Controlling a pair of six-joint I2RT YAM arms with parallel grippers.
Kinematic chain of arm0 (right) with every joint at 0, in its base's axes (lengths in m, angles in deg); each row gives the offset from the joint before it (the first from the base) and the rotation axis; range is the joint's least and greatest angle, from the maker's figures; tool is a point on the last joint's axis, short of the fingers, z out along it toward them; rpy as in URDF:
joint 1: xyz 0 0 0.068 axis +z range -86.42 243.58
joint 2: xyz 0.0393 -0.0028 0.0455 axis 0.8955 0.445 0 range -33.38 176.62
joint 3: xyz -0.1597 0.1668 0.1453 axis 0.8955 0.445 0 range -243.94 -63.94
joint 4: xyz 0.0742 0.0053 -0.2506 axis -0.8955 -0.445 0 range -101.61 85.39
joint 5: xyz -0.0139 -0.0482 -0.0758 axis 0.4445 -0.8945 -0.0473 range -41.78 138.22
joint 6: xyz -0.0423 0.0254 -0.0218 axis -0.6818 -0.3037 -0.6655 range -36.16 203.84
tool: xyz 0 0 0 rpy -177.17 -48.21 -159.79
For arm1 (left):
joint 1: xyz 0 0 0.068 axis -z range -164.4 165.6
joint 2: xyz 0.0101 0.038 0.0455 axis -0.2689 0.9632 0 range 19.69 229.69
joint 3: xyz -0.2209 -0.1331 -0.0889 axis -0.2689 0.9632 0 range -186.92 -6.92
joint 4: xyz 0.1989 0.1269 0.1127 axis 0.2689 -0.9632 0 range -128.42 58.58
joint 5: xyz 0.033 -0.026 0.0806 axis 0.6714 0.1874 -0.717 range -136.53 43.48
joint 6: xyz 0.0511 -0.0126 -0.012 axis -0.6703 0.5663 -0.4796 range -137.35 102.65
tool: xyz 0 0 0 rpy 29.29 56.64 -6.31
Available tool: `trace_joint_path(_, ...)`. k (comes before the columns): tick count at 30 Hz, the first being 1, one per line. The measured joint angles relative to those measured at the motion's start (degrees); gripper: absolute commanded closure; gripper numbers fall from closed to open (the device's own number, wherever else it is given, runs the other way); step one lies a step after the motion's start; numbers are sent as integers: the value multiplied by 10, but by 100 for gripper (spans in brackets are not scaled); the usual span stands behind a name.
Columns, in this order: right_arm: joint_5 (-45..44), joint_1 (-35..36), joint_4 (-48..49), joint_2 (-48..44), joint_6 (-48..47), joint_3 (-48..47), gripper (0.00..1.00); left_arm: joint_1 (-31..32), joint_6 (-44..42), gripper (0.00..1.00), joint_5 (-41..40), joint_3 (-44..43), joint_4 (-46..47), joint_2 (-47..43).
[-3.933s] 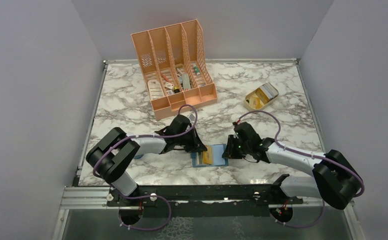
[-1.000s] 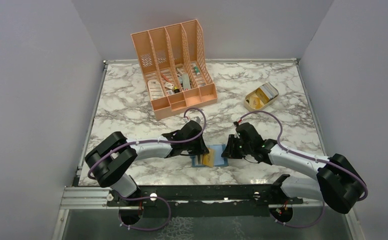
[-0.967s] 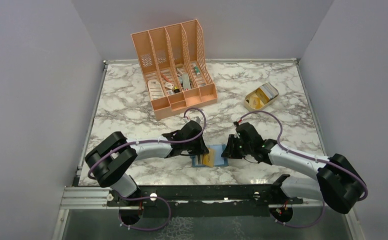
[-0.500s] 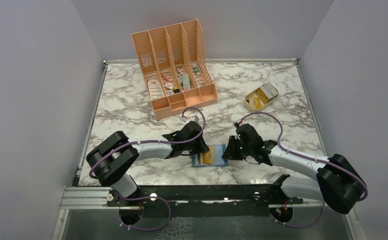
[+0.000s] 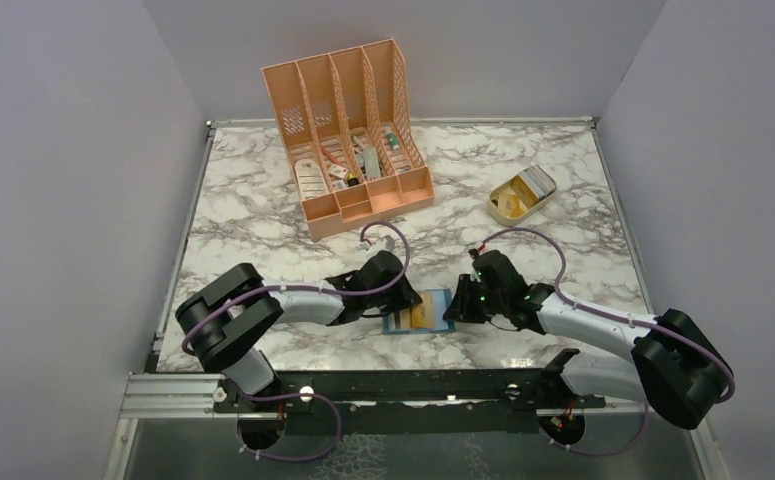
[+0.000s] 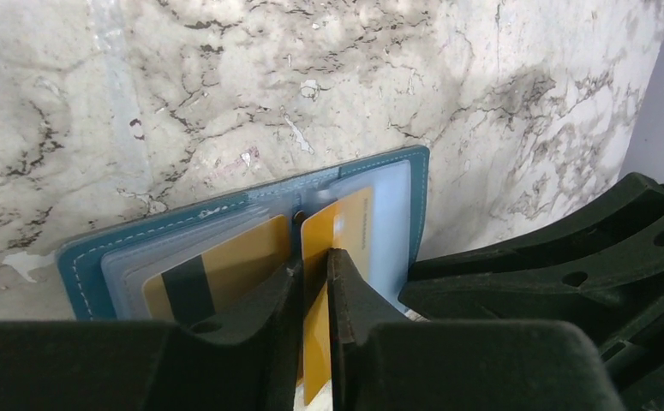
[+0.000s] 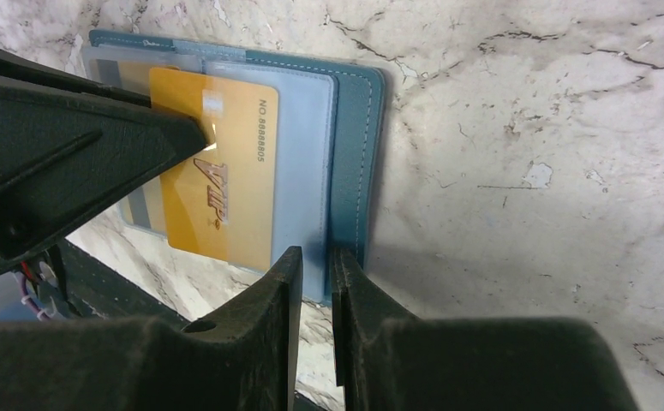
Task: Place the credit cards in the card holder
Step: Insert the credit card into the card holder.
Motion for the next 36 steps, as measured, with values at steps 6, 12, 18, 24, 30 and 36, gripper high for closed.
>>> trace_joint_path(6, 0, 0, -6, -5, 3, 0, 81, 7, -9, 52, -21, -2, -18, -13)
trace_joint_path(12, -2, 0, -42, -30, -3, -20, 82, 10, -31, 47, -56, -5, -86, -52)
trace_joint_path(18, -13, 0, -57, -45, -16, -45, 82, 10, -46, 46, -67, -7, -117, -68)
trace_joint_path(24, -10, 0, -39, 1, -20, -46, 76, 10, -53, 46, -66, -11, -126, -69)
trace_joint_path(30, 18, 0, 7, 67, -19, -46, 78, 11, -52, 47, -64, -20, -130, -66)
trace_joint_path(36, 57, 2, 71, 67, 6, -14, 79, 17, -52, 48, -64, -42, -127, -31)
